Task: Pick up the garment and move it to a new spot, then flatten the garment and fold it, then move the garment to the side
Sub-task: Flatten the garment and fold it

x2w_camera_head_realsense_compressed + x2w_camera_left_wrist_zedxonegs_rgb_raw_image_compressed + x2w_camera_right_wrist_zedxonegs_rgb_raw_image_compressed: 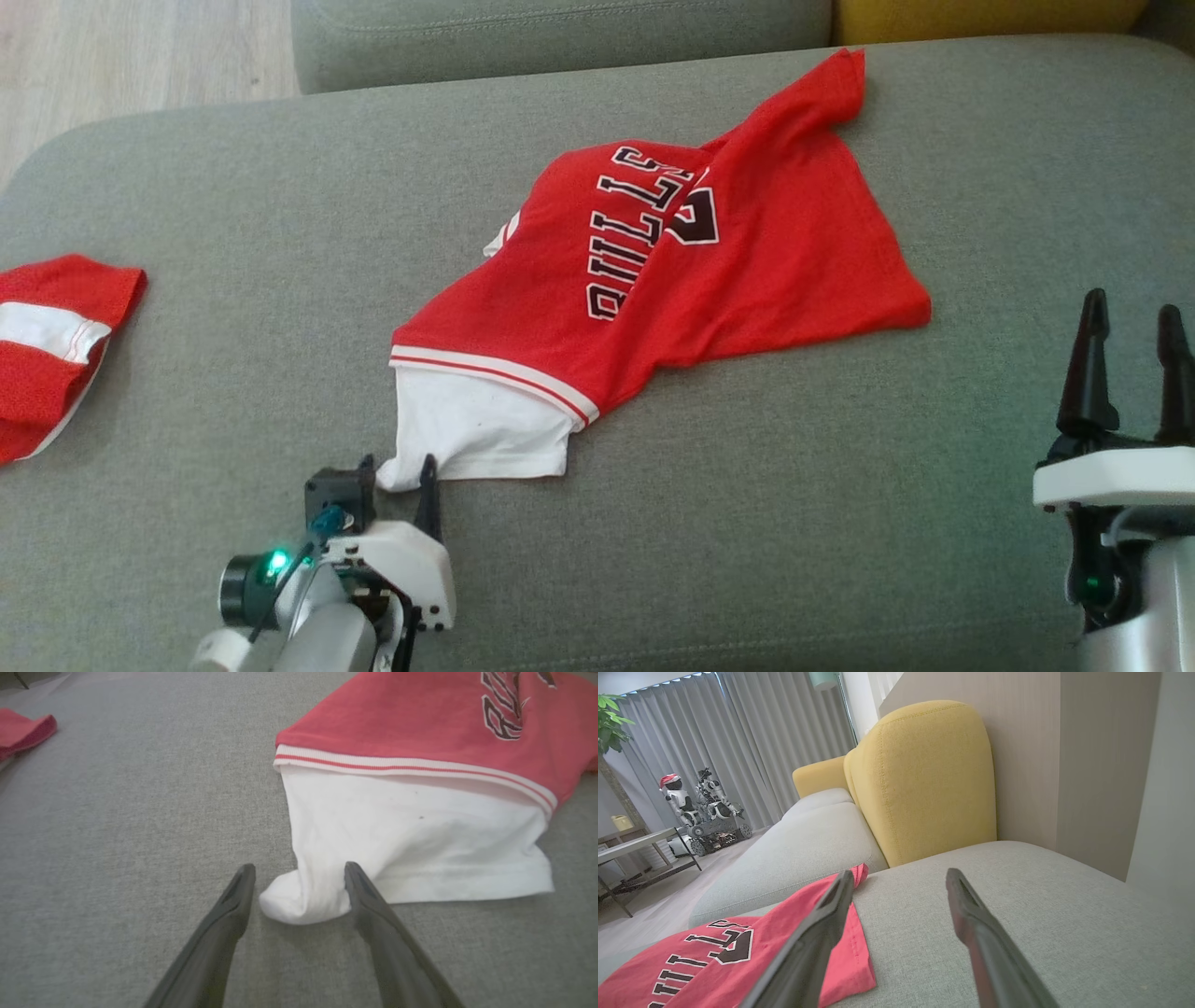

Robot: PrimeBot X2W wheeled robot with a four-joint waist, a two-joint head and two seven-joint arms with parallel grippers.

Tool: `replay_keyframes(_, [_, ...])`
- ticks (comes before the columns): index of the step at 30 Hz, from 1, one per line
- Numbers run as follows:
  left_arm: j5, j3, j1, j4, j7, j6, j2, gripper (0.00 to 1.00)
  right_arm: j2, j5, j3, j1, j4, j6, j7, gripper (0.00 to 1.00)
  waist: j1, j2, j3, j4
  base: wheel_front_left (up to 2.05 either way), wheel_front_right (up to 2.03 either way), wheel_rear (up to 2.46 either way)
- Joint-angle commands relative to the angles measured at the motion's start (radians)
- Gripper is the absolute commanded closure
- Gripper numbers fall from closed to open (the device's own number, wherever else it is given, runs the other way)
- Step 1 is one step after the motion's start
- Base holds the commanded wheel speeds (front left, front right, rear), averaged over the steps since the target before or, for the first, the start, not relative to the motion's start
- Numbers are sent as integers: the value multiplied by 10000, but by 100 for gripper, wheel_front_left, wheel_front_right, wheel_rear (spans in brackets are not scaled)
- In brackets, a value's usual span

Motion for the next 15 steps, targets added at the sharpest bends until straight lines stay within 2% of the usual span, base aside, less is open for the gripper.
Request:
replay_keyframes(1, [75,186,-486,-173,3,-32,229,60,-50,-13,199,-218,-282,-7,-8,0,0,-1,-8,-6,0,0,0])
replay_keyframes(2, [93,148,-507,-135,29,-34,236,97,-50,-21,183,-225,-252,-7,-11,0,0,-1,-20,-8,0,0,0])
replay_keyframes(3, [122,118,-522,-103,44,-3,247,100,-50,-29,162,-231,-222,-7,-14,0,0,-1,-37,-9,0,0,0])
replay_keyframes(9, [174,-49,-474,-72,154,13,309,100,-50,-53,-10,-323,-39,-7,-17,0,0,-1,-175,85,0,0,0])
replay_keyframes(15, [-654,250,-393,-902,-92,-466,147,100,-49,-384,74,-694,468,-7,404,0,0,-1,-263,380,0,0,0])
